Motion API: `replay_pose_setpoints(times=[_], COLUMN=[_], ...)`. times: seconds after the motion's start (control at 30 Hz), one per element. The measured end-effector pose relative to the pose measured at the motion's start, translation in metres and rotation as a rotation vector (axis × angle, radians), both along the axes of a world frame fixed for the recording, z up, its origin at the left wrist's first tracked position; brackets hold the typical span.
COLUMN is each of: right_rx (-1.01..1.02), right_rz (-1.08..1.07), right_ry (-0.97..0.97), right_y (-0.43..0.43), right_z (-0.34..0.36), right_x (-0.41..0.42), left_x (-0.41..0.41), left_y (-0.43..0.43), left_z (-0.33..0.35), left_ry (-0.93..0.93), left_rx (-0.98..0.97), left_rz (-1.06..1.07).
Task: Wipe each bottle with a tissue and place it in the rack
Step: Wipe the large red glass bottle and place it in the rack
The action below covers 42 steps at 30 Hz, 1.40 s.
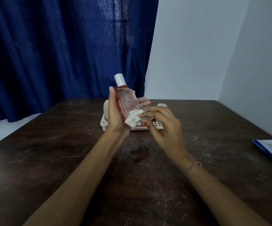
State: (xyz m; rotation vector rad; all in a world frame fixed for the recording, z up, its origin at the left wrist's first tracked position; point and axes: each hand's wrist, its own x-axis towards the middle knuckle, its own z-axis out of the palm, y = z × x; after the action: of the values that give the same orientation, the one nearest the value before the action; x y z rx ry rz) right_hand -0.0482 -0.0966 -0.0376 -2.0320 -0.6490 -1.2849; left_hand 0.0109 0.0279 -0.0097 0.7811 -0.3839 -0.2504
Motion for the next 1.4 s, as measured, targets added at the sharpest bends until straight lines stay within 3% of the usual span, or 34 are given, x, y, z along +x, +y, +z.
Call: replay_pose_setpoints(times=[0.27, 0.57, 0.9, 1.17, 1.4], right_rx=[-0.193, -0.028, -0.136, 0.037, -0.149], right_rz=[0.004, -0.135, 0.053, 0.004, 0.081], right_ry=[-0.01, 0.004, 0.008, -0.012, -0.01], right_y=[0.009, -0.006, 0.004, -0.002, 0.005], right_z=[-0.004, -0.003, -0.005, -0.004, -0.005], right_x=[-0.003, 0.005, -0.002, 0.002, -0.003], left_x=[0.001, -0.002, -0.005, -0.002, 0.002], left_y=[-0.003, -0.006, -0.003, -0.007, -0.003], left_z=[-0.004, -0.007, -0.008, -0.012, -0.013], left_ry=[0.033, -0.096, -0.004, -0.094, -0.101], left_rx=[0.0, 0.114, 0.032, 0.135, 0.183], left_rz=[-0.043, 0.044, -0.099, 0.007, 0.033])
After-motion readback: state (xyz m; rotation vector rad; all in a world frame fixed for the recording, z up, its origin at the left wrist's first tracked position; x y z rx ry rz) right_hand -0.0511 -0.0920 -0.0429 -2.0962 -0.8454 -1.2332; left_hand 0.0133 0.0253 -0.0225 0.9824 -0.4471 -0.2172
